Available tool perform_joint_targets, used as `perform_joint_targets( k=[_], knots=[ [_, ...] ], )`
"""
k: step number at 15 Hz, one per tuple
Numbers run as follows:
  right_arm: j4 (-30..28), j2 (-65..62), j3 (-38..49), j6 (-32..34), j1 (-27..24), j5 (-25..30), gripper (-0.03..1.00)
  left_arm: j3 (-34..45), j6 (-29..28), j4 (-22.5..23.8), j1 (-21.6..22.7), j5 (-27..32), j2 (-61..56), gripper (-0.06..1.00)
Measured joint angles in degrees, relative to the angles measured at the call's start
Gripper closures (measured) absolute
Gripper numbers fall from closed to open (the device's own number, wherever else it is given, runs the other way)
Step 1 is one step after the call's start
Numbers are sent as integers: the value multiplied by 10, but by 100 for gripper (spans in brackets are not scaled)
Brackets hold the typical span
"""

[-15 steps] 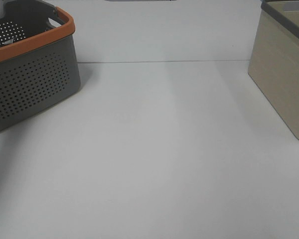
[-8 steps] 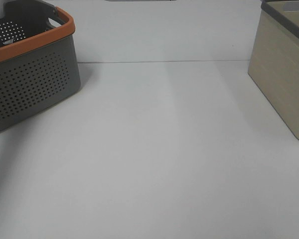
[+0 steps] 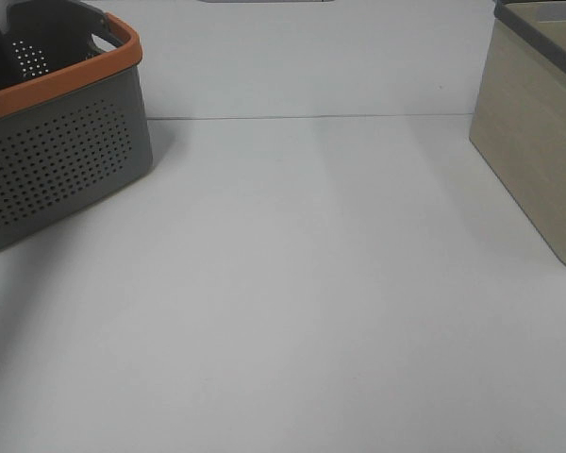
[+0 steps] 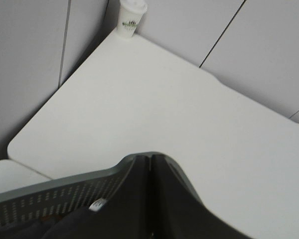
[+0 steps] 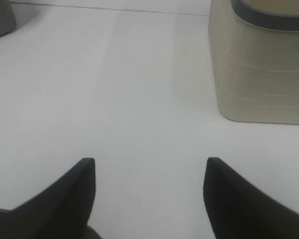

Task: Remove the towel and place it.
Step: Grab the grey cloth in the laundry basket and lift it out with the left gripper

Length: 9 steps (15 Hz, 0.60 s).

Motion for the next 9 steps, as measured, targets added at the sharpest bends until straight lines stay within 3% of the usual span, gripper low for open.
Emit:
perform_joint_targets(
  k=[6,8,9],
  knots=[
    [0,0,0,0,0,0,34,0,0,-1,-3,-96,-61,94],
    [-1,0,0,0,0,0,34,-1,1,10,-25,-150,-80,94],
    [-2,0,0,0,0,0,34,-22,1,44,-64,-191,-88,94]
  ],
)
